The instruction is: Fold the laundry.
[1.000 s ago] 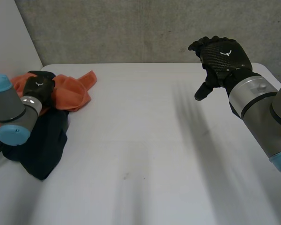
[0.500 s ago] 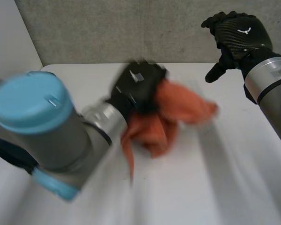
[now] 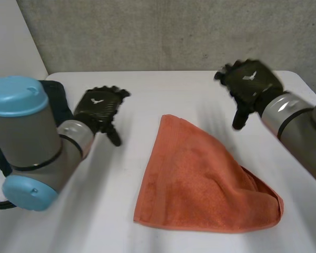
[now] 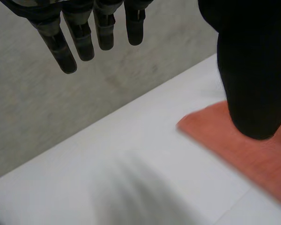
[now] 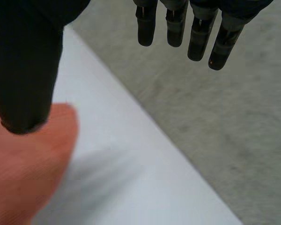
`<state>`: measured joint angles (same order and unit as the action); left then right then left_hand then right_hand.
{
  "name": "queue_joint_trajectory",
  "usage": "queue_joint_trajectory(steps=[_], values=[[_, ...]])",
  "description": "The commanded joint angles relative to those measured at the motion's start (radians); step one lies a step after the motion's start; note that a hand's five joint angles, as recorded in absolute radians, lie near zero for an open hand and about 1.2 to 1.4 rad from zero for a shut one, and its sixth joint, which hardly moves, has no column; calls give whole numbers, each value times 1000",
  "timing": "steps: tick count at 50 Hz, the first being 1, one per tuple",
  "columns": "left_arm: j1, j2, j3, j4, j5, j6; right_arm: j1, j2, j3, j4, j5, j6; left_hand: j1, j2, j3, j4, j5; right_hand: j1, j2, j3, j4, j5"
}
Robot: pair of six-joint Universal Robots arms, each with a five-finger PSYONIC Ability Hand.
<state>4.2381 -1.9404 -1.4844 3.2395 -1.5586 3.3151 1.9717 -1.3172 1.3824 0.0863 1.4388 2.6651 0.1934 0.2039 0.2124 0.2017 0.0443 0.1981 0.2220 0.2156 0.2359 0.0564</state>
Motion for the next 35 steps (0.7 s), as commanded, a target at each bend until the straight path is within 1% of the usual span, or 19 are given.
queue_joint_trajectory(steps=[1,4,6,9,10,13,14,16,17,20,21,24,31,35], values=[[137,-38,-76,13,3,179,78,19,70,36,-1,-60,35,24,16,27,9,-24,-48,-41,-61,-56],[172,-104,-77,26,0,283,79,30,102,20,-1,-62,35,24,16,26,9,-24,-48,-41,-61,-56],[190,-138,-76,37,-11,328,79,33,131,3,-3,-67,38,27,19,29,12,-24,-48,-41,-61,-56],[220,-181,-70,74,-61,392,75,33,161,-14,-5,-68,38,27,19,29,12,-24,-48,-41,-61,-56],[229,-192,-66,95,-95,418,73,33,165,-17,-5,-68,41,30,22,32,15,-24,-48,-41,-61,-56],[241,-207,-63,124,-136,464,70,33,184,-26,-6,-68,61,51,42,53,36,-24,-48,-41,-61,-56],[252,-227,-59,144,-159,504,69,33,190,-30,-6,-68,70,59,51,62,45,-24,-48,-41,-61,-56],[269,-248,-56,164,-175,546,65,32,199,-34,-8,-68,79,68,60,71,53,-24,-48,-41,-61,-56],[287,-262,-53,180,-185,584,65,32,202,-37,-8,-68,99,89,80,91,74,-24,-48,-41,-61,-56],[325,-269,-47,197,-198,647,64,32,210,-43,-8,-68,114,104,95,106,89,-24,-48,-41,-61,-56],[348,-270,-43,201,-201,694,64,32,211,-43,-8,-68,114,104,95,106,89,-24,-48,-41,-61,-56],[384,-270,-37,210,-202,777,62,32,218,-50,-8,-68,114,104,95,106,89,-24,-48,-41,-61,-56],[431,-267,-28,299,-212,902,64,32,219,-50,-9,-68,117,106,98,109,92,-24,-48,-41,-61,-56],[445,-273,-24,333,-210,974,64,32,222,-50,-9,-68,114,104,95,106,89,-24,-48,-41,-61,-56]])
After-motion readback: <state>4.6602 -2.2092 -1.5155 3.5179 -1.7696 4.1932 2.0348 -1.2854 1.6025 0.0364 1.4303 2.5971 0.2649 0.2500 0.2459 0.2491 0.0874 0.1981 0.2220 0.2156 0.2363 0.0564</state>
